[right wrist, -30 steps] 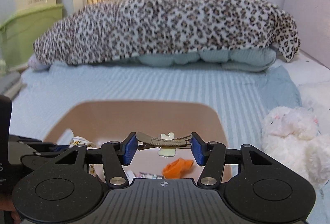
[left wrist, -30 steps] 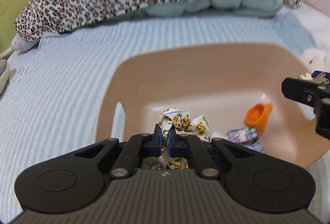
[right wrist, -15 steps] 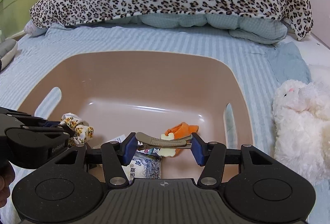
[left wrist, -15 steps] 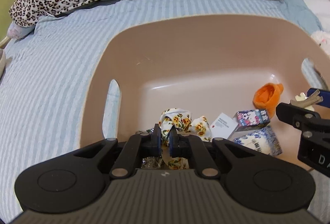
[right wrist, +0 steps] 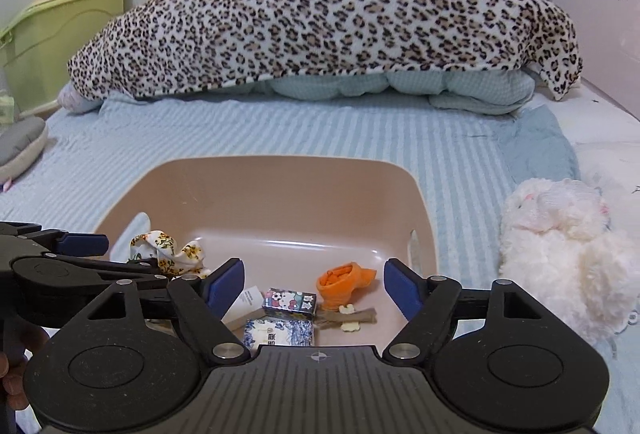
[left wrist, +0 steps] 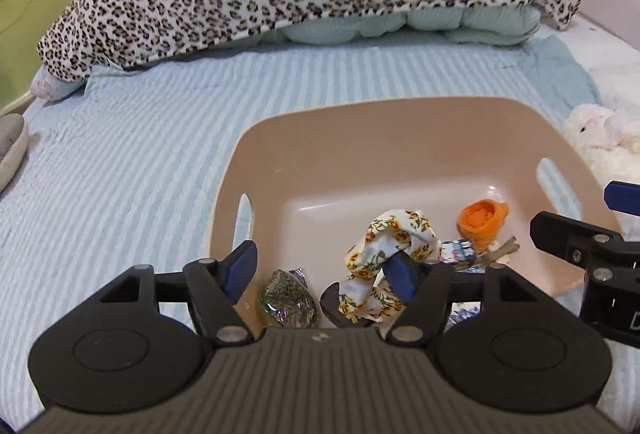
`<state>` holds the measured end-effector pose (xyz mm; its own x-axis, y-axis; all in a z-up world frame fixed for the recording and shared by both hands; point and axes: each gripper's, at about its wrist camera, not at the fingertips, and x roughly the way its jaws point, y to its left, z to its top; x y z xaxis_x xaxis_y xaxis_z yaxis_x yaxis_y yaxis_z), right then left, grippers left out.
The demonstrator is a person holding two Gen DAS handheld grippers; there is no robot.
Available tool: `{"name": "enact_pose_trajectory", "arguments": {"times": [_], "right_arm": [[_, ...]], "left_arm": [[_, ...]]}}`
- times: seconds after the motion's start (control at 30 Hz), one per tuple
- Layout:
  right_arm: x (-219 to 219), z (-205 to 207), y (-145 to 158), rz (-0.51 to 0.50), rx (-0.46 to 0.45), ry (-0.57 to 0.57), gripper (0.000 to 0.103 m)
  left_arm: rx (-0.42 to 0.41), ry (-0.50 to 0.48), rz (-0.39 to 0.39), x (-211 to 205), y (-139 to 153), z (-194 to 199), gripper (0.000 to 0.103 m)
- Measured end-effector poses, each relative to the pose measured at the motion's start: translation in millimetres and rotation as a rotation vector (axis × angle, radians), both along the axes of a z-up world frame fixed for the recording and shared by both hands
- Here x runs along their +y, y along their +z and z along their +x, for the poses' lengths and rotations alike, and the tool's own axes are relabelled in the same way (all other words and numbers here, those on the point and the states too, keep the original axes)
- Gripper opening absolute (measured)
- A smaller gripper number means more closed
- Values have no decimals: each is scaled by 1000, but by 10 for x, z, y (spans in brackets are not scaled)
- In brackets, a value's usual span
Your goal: Organize objects
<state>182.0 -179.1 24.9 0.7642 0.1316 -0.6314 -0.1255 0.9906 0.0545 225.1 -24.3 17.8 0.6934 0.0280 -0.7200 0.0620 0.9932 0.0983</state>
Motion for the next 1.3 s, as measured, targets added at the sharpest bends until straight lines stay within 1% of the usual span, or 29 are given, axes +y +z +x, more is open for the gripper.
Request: {"name": "enact_pose_trajectory", "arguments": {"times": [0.13, 0.2, 0.3, 0.43, 0.53, 0.67, 0.83, 0.9, 1.0, 1.07, 1.13, 1.2, 1.3], "right_arm": [[-28, -176, 73, 2, -29, -3, 83], [-44, -256, 118, 2, -37, -4, 87], [-79, -379, 166, 10, -46, -5, 87], [-123, -562, 232, 25, -63, -13, 88], [-147, -700, 261, 26, -70, -8, 88], [-200, -876, 301, 32, -81, -11, 90], [-231, -1077, 346, 39, -94, -3, 91], [-234, -1158, 356, 36, -97, -1, 93], [-250, -1274, 358, 42, -99, -1, 94], [-255, -1342, 359, 52, -97, 0, 94], [-253, -1402, 363, 53, -96, 1, 95], [-255, -1460, 372, 54, -97, -1, 95], [-267, -1550, 388, 59, -98, -3, 96]], "left_arm": [[-19, -4, -11, 6, 88, -164, 70], [-22, -10, -10, 6, 116, -244, 70], [-43, -3, 5, 18, 155, -370, 70], [-59, 7, -18, 73, 222, -567, 70], [-63, -9, -15, 80, 265, -730, 70], [-88, -9, -11, 72, 309, -932, 70], [-104, -6, -48, 117, 378, -1099, 70], [-113, -4, -55, 135, 399, -1183, 71], [-125, 6, -62, 156, 427, -1304, 71], [-138, 3, -48, 153, 445, -1396, 74], [-135, 1, -49, 154, 461, -1465, 75], [-134, -2, -58, 172, 474, -1543, 75], [-154, -7, -38, 168, 504, -1674, 75]]}}
